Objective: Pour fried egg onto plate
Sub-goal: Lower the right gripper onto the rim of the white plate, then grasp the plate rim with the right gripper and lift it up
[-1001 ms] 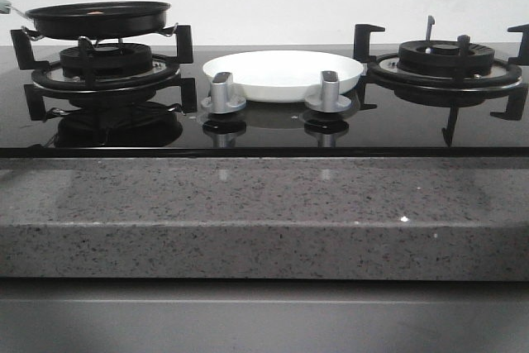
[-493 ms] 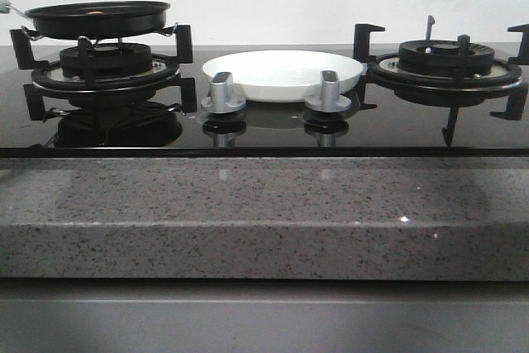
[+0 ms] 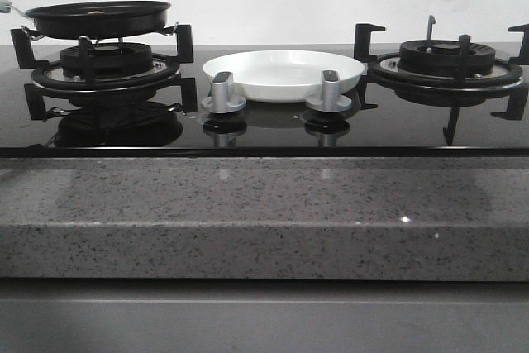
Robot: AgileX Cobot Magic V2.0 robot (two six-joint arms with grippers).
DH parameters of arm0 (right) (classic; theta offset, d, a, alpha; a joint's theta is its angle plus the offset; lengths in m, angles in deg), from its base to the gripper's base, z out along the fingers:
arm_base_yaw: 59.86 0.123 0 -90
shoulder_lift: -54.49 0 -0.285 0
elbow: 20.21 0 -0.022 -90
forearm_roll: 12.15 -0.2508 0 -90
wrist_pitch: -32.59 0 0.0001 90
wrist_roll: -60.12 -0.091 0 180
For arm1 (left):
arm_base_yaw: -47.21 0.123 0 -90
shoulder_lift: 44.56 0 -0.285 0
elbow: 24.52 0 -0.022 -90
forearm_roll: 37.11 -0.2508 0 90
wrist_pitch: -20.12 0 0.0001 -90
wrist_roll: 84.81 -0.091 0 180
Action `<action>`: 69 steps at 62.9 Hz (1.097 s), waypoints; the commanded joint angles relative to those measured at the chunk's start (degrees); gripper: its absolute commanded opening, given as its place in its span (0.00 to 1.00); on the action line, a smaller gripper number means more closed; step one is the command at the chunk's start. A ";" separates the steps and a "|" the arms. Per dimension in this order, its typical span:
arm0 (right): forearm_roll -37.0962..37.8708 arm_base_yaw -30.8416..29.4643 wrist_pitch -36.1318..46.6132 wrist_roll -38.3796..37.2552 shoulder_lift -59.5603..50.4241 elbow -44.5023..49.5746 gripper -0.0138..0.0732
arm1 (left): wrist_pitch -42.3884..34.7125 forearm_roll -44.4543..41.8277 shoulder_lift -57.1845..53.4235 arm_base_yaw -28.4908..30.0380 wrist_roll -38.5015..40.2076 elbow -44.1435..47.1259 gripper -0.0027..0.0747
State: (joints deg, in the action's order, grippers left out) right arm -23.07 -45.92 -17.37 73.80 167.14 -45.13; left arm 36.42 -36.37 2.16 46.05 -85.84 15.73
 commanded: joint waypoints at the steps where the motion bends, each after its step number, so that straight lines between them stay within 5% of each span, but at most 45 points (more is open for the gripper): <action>1: -0.62 -0.08 -1.87 1.89 1.71 -7.30 0.77 | -4.49 0.49 0.09 0.05 0.31 -1.81 0.70; 15: -2.20 -0.08 -9.98 2.64 10.03 -16.84 0.55 | -4.49 0.49 0.09 0.05 0.31 -1.81 0.70; 53: -2.15 -0.08 -12.63 2.82 16.52 -18.90 0.54 | -4.49 0.49 0.09 0.05 0.31 -1.81 0.70; 57: -2.15 -0.08 -12.39 2.82 16.52 -18.90 0.46 | -4.49 0.49 0.09 0.05 0.31 -1.81 0.70; 69: -2.15 -0.08 -12.24 2.82 16.52 -18.90 0.01 | -4.49 0.49 0.09 0.05 0.31 -1.81 0.70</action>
State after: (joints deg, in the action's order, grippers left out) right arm -25.48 -45.92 -30.40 75.31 186.97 -62.33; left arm 36.42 -36.37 2.16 46.05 -85.84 15.73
